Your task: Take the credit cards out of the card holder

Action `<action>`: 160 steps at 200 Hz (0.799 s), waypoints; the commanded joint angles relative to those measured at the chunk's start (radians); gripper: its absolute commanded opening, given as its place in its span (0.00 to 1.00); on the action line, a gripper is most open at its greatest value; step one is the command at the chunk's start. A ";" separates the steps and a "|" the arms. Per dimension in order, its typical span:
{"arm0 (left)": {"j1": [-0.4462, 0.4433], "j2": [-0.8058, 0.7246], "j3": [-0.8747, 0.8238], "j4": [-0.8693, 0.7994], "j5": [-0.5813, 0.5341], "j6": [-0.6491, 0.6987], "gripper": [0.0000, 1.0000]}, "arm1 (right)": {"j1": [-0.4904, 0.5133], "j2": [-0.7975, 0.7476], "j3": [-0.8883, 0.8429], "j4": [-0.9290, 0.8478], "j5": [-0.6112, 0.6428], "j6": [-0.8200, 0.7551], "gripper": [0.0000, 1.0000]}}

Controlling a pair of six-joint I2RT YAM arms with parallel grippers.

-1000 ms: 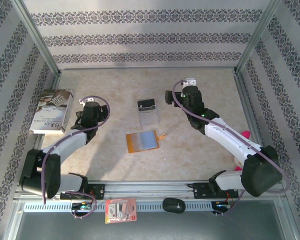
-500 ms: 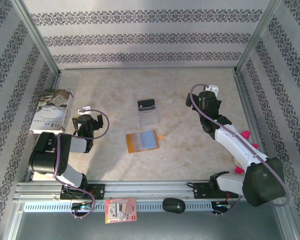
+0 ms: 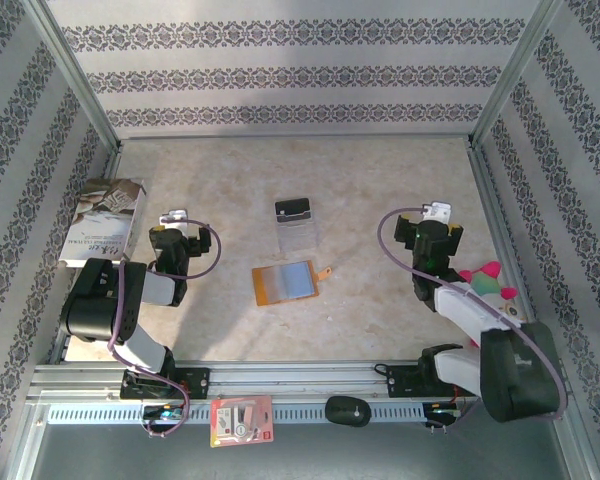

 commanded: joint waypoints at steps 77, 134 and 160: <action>0.011 -0.002 0.017 0.033 0.026 0.023 0.99 | -0.093 0.319 -0.033 0.471 -0.210 -0.045 0.98; 0.011 -0.002 0.017 0.034 0.025 0.022 0.99 | -0.092 0.313 -0.033 0.465 -0.208 -0.041 0.98; 0.011 -0.003 0.017 0.033 0.025 0.023 0.99 | -0.093 0.313 -0.033 0.465 -0.208 -0.042 0.98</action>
